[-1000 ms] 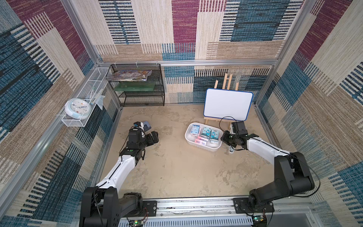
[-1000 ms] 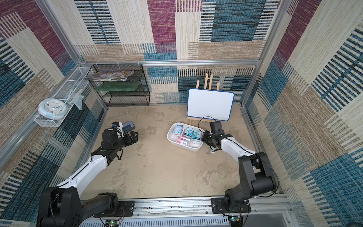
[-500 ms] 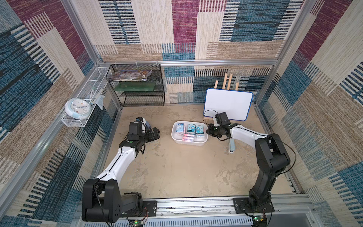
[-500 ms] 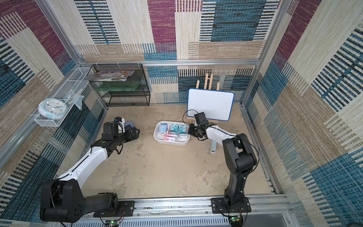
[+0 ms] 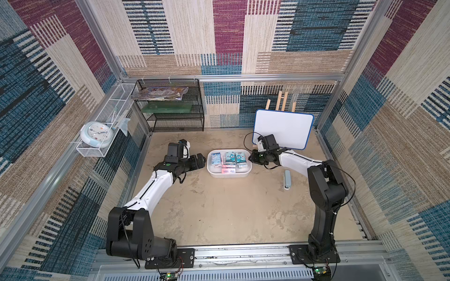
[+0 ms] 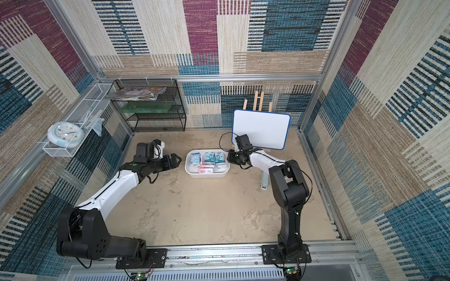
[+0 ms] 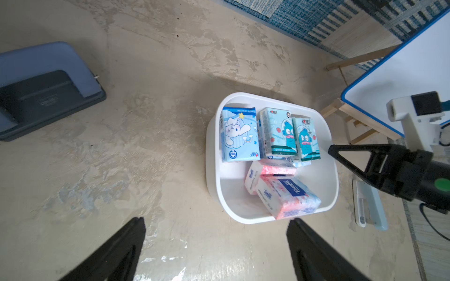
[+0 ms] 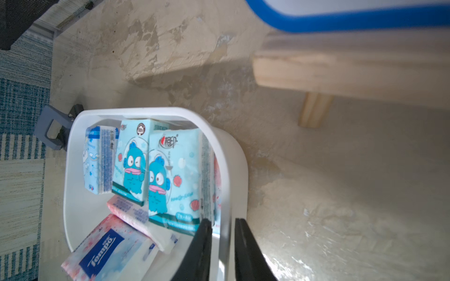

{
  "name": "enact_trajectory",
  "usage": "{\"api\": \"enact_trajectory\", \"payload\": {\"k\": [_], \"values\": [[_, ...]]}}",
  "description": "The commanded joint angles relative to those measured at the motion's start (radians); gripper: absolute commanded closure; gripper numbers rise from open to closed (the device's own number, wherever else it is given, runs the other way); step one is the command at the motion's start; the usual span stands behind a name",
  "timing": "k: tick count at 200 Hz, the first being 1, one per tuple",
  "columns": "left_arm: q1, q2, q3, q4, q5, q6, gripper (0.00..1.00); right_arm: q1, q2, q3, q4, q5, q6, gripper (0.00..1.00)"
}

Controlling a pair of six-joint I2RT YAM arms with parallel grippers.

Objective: Take the pocket tissues out of the storage box
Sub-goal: Move the storage box to the center of the board, then pick up the pocket tissues from the storage box.

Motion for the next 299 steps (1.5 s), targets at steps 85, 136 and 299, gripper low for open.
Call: {"api": "enact_trajectory", "payload": {"k": [85, 136, 299], "values": [[-0.153, 0.265, 0.316, -0.287, -0.107, 0.019, 0.17, -0.003, -0.26, -0.148, -0.118, 0.161, -0.119, 0.47], [-0.179, 0.382, 0.441, -0.346, -0.145, 0.011, 0.2, -0.007, -0.407, -0.278, -0.107, 0.225, -0.093, 0.32], [-0.205, 0.608, 0.625, -0.401, -0.247, -0.076, 0.32, -0.042, -0.639, -0.423, -0.084, 0.367, -0.038, 0.04]]}}
